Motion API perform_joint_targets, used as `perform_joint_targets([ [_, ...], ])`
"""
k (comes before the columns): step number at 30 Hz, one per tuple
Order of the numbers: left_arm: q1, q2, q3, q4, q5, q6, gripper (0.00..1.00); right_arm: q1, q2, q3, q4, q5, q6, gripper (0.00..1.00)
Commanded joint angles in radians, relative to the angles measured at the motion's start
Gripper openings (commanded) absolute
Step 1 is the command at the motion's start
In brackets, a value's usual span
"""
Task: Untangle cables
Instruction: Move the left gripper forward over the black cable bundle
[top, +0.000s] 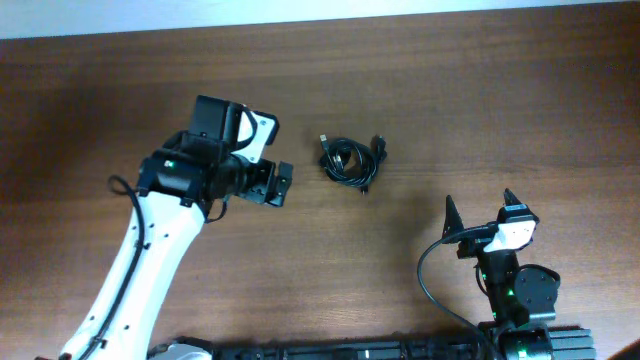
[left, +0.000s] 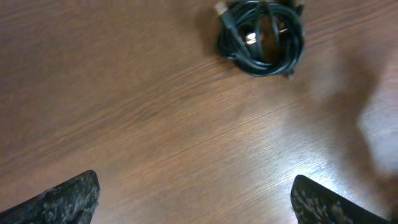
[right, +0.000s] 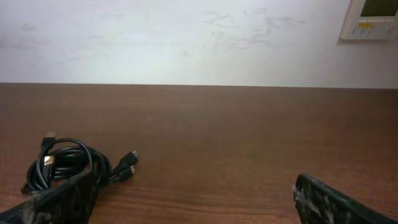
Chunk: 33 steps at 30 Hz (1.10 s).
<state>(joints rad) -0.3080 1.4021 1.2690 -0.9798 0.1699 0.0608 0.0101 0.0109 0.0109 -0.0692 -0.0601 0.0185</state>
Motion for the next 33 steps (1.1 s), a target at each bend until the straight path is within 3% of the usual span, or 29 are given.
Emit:
perform_joint_targets([
  [1,-0.077,0.068,0.021,0.041,0.029,-0.013,0.99,0.01,-0.008,-0.005,-0.006,0.012,-0.006,0.99],
  [9,-0.125,0.25,0.021,0.146,0.03,-0.196,0.99,0.01,-0.007,-0.005,-0.006,0.012,-0.006,0.99],
  [19,-0.204,0.301,0.021,0.27,0.123,-0.212,0.99,0.01,-0.008,-0.005,-0.006,0.012,-0.006,0.99],
  [22,-0.213,0.304,0.021,0.275,0.118,-0.341,0.99,0.01,-0.006,-0.005,-0.006,0.012,-0.006,0.99],
  [25,-0.229,0.332,0.021,0.26,0.032,-0.549,0.99,0.01,-0.004,-0.005,-0.006,0.012,-0.006,0.99],
  [33,-0.272,0.44,0.021,0.254,-0.022,-0.731,0.99,0.01,-0.004,-0.005,-0.006,0.012,-0.006,0.99],
])
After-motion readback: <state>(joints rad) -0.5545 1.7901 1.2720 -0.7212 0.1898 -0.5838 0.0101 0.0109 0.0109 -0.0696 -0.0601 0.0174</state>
